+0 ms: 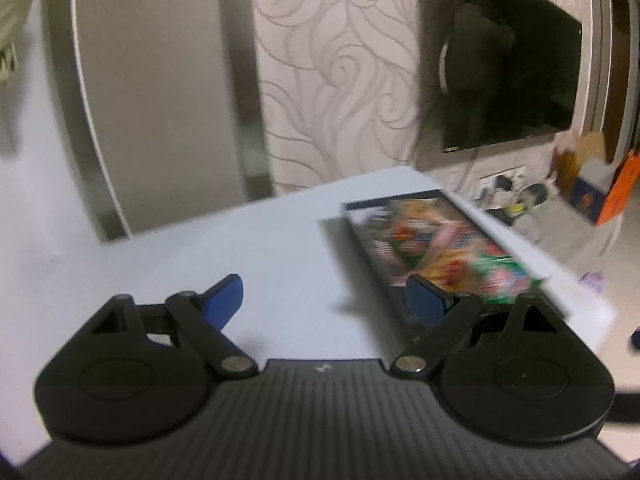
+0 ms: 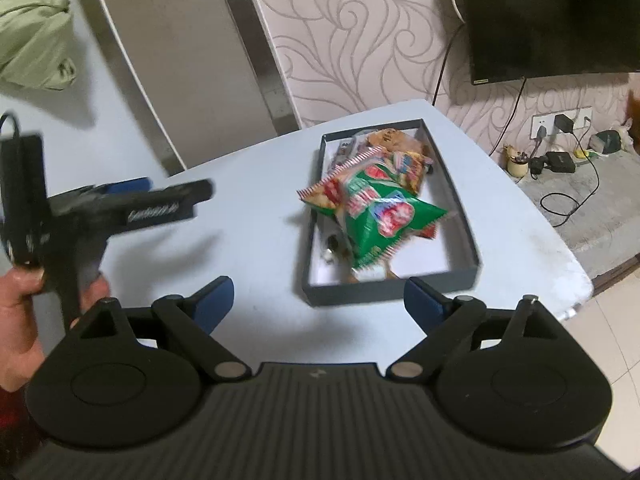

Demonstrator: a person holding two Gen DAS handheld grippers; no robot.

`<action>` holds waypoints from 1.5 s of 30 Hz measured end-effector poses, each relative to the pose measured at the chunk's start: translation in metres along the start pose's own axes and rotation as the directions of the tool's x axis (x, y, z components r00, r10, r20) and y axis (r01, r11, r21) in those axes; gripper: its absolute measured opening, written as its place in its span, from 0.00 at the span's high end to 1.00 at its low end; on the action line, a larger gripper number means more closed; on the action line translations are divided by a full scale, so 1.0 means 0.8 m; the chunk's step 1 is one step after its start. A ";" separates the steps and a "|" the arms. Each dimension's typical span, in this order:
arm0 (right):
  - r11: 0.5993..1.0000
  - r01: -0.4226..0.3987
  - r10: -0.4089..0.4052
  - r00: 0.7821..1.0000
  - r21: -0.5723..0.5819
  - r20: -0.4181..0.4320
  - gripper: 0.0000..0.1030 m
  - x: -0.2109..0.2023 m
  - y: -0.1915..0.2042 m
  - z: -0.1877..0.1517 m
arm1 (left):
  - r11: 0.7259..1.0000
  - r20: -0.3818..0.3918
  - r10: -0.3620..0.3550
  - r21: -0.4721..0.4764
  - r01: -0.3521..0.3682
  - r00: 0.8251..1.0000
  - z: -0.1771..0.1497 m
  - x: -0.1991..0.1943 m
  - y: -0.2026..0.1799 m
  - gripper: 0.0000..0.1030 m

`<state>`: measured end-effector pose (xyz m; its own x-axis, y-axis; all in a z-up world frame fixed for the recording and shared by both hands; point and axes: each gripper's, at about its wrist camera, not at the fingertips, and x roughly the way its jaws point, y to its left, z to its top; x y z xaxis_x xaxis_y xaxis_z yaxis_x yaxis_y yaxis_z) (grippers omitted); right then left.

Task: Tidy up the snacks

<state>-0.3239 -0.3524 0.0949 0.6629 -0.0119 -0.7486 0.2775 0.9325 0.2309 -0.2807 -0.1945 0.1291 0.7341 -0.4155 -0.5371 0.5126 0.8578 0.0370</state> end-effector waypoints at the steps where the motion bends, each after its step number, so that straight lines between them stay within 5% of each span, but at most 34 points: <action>1: 1.000 -0.007 0.007 1.000 0.004 0.000 0.08 -0.008 -0.010 -0.004 | 1.000 -0.008 0.001 -0.007 -0.001 1.000 0.001 -0.002 -0.015 0.13; 7: 0.999 0.025 -0.024 0.999 0.037 -0.029 0.08 -0.053 -0.072 -0.048 | 0.993 -0.019 0.061 0.101 -0.059 0.998 -0.009 -0.015 -0.103 0.13; 15: 0.993 0.062 -0.061 0.998 0.098 -0.013 0.08 -0.117 -0.088 -0.089 | 0.994 -0.047 -0.046 0.101 0.050 0.998 -0.032 -0.049 -0.158 0.13; 31: 0.980 0.120 -0.127 0.991 0.160 0.031 0.07 -0.204 -0.038 -0.147 | 0.986 -0.054 -0.098 0.130 0.104 0.994 -0.066 -0.104 -0.158 0.13; 45: 0.981 0.118 -0.126 0.991 0.154 0.047 0.07 -0.222 -0.018 -0.160 | 0.984 -0.045 -0.100 0.144 0.105 0.994 -0.074 -0.125 -0.153 0.13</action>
<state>-0.5346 -0.3172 0.1446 0.6547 -0.1466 -0.7415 0.4576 0.8577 0.2344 -0.4433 -0.2398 0.1280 0.6585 -0.4849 -0.5755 0.6457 0.7569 0.1011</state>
